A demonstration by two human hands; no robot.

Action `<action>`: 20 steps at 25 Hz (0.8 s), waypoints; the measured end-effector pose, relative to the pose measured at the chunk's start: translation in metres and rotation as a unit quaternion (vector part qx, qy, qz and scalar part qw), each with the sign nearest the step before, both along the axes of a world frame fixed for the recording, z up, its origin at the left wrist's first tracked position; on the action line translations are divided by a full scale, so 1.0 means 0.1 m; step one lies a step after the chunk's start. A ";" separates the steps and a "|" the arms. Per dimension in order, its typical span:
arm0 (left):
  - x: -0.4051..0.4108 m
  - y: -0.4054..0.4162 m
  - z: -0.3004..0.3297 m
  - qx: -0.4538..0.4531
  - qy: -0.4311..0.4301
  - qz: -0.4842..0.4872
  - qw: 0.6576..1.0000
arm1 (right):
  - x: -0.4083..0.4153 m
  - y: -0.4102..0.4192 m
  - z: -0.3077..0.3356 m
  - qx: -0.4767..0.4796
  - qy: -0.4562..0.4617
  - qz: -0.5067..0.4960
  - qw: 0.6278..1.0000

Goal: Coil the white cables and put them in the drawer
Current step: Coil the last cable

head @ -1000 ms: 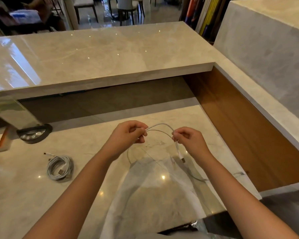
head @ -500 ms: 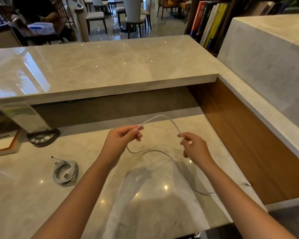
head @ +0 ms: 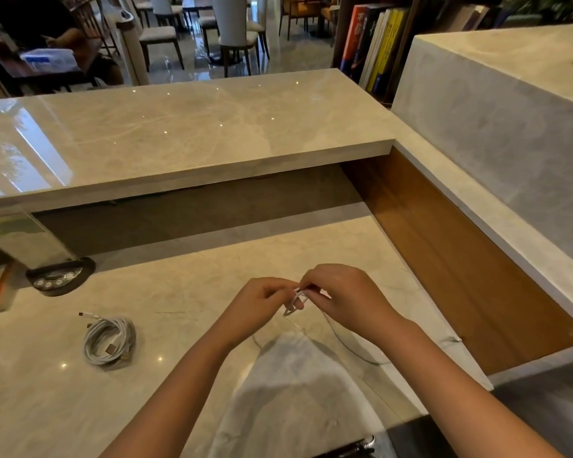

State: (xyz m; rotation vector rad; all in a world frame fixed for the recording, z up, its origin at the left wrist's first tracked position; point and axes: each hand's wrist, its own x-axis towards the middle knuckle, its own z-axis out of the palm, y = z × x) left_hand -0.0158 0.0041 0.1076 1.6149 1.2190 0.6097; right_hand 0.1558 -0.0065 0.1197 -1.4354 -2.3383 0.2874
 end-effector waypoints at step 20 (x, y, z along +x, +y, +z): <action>-0.03 0.01 0.11 0.050 -0.037 0.035 0.997 | 0.07 -0.06 0.06 -0.190 0.227 -0.124 0.947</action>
